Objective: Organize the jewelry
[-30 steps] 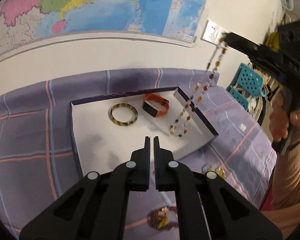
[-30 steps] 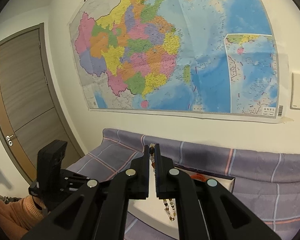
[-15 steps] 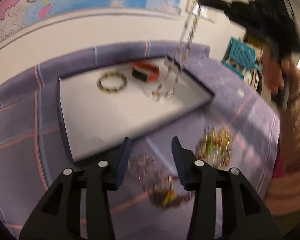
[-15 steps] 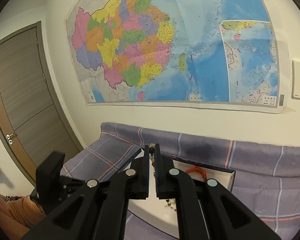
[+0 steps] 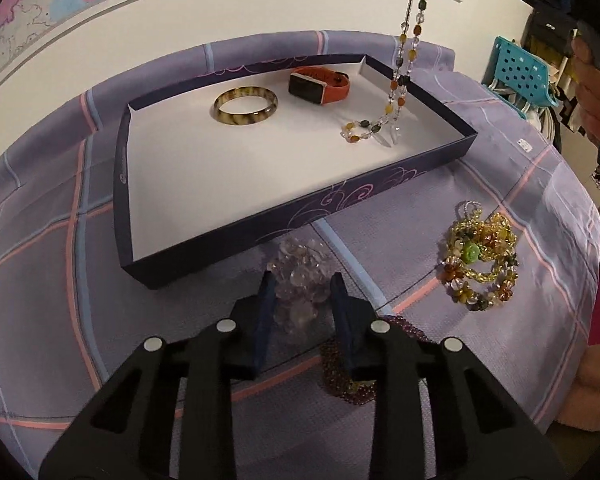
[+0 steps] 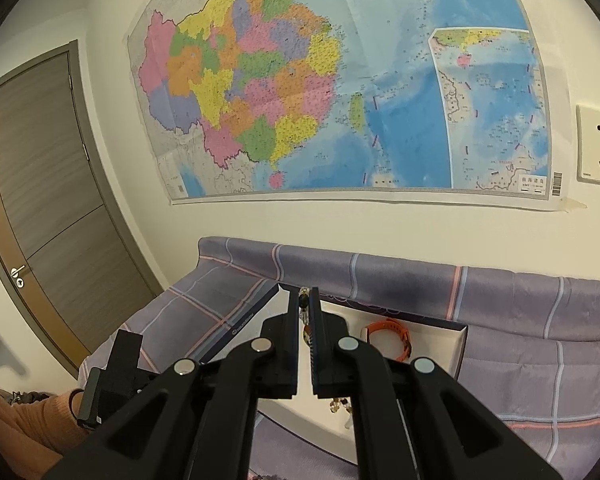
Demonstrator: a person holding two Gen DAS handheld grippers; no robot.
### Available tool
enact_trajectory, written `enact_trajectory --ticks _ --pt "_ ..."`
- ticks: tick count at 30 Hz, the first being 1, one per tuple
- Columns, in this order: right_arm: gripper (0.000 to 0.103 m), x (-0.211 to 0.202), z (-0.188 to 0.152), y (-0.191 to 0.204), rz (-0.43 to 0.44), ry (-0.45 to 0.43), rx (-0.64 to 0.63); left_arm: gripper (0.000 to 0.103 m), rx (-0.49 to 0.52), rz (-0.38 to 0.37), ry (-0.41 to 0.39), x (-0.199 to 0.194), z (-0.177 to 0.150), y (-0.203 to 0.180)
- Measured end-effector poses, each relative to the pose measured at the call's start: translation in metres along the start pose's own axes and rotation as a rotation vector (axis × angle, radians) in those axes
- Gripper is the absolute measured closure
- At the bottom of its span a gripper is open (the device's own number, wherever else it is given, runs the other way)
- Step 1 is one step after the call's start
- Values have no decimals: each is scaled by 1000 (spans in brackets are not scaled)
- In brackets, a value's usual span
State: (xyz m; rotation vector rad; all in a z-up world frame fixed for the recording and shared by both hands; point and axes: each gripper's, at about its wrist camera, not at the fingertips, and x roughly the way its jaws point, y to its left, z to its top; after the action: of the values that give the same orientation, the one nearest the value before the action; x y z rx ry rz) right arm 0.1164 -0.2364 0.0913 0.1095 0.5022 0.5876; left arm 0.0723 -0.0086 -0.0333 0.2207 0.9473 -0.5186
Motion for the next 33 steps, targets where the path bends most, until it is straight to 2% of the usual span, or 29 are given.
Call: enact_trajectory --ticks 1,4,14,27,33 --pt "100 0 -1 0 0 0 2 87 -2 2 -3 -1 1 -1" --pt "100 -2 -2 -1 0 1 4 93 -19 -29 -24 -8 4 -1" --pt "100 -7 2 0 4 -19 2 94 -46 -92 -95 -41 16 1" --pt "100 -10 11 4 13 -36 -12 93 -87 -98 -206 -75 53 19" --pt "100 -10 15 6 14 -39 -20 94 -98 -98 -215 -77 64 26"
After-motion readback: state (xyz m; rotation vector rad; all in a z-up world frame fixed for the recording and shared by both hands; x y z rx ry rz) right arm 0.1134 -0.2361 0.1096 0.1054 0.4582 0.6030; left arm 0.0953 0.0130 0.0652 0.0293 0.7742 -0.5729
